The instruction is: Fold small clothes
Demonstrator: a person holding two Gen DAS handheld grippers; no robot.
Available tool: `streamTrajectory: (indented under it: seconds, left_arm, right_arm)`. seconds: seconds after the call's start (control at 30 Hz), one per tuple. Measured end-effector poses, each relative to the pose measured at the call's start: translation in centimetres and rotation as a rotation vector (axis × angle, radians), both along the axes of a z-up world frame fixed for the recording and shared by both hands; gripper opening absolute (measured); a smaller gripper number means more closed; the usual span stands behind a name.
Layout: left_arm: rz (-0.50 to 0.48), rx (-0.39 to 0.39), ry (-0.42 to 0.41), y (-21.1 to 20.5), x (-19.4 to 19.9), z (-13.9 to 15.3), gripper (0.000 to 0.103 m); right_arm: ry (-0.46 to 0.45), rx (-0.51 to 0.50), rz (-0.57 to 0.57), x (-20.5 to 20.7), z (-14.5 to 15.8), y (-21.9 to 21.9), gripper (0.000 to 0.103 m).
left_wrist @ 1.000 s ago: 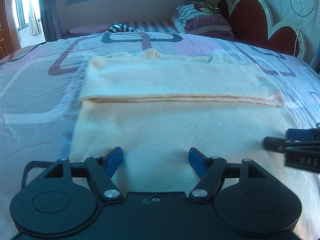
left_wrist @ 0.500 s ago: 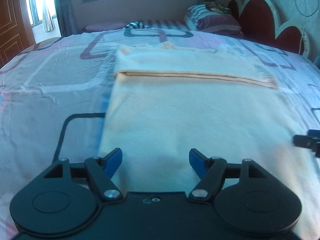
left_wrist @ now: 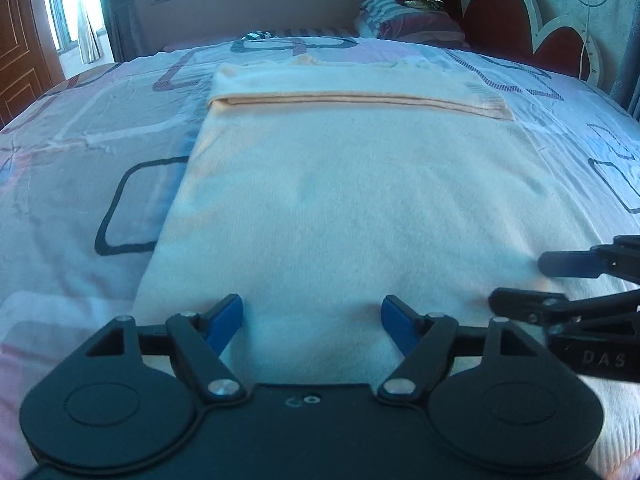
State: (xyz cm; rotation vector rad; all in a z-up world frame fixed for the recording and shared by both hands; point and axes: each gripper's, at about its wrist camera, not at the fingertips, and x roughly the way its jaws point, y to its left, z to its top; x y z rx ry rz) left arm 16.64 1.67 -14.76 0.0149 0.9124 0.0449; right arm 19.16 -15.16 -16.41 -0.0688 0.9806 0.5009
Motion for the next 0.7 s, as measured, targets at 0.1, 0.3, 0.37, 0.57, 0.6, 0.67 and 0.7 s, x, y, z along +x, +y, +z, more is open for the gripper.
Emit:
streamTrajectory:
  seconds: [0.1,0.3,0.37,0.57,0.6,0.67,0.7]
  left_arm:
    - [-0.006,-0.002,0.004,0.5,-0.6,0.1,0.077]
    - [-0.031,-0.013,0.007,2.1,-1.9,0.6,0.075]
    - [-0.030,-0.014,0.004,2.9,-2.7,0.8,0.074]
    - [-0.024,-0.045,-0.002,6.1,-5.4,1.4,0.069]
    - [-0.024,-0.050,0.000,6.6,-5.9,1.5,0.069]
    - [-0.016,-0.068,0.013,7.8,-6.9,1.4,0.065]
    - [-0.014,-0.081,0.020,8.4,-7.4,1.3,0.065]
  right_arm:
    - [-0.010,-0.023,-0.034,-0.6,0.2,-1.1,0.059]
    - [-0.007,-0.078,-0.152,-2.4,0.9,-3.6,0.060]
    - [0.007,-0.084,-0.201,-3.1,1.3,-4.4,0.060]
    - [0.020,-0.126,-0.329,-5.8,2.4,-6.5,0.060]
    - [0.028,-0.124,-0.352,-6.3,2.5,-6.9,0.060]
    - [0.044,-0.121,-0.391,-7.3,2.7,-7.6,0.060]
    - [0.050,-0.126,-0.408,-7.8,2.8,-7.8,0.060]
